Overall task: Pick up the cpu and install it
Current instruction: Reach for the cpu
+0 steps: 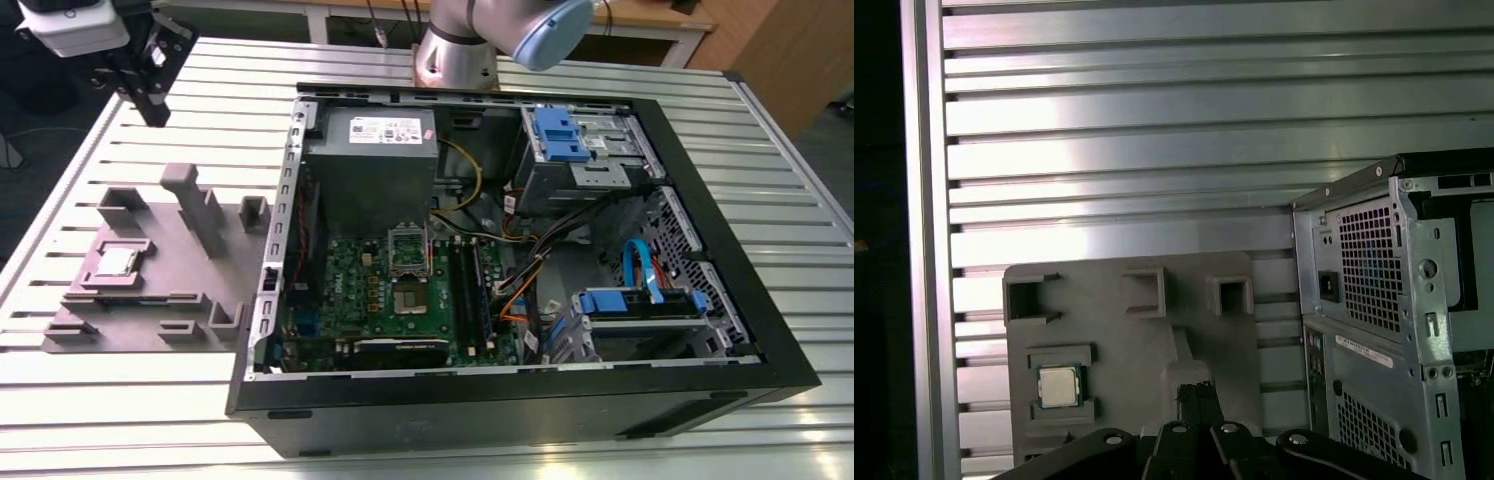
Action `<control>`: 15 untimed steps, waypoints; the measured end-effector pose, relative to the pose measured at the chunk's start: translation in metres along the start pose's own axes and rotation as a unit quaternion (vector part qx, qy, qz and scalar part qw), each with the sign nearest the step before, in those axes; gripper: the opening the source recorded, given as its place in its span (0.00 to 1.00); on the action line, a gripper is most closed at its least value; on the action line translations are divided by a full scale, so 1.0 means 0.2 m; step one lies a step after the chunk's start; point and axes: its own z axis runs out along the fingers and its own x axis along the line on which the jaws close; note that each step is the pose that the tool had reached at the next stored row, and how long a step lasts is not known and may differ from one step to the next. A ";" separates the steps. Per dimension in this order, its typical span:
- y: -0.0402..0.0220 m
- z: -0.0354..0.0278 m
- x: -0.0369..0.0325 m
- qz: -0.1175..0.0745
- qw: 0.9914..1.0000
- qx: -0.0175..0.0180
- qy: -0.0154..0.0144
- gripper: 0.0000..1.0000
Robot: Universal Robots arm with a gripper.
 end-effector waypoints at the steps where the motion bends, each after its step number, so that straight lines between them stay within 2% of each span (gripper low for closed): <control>1: -0.001 0.000 0.000 0.000 1.000 0.000 0.000 0.10; 15: -0.014 -0.001 -0.001 0.000 1.000 0.000 0.000 0.10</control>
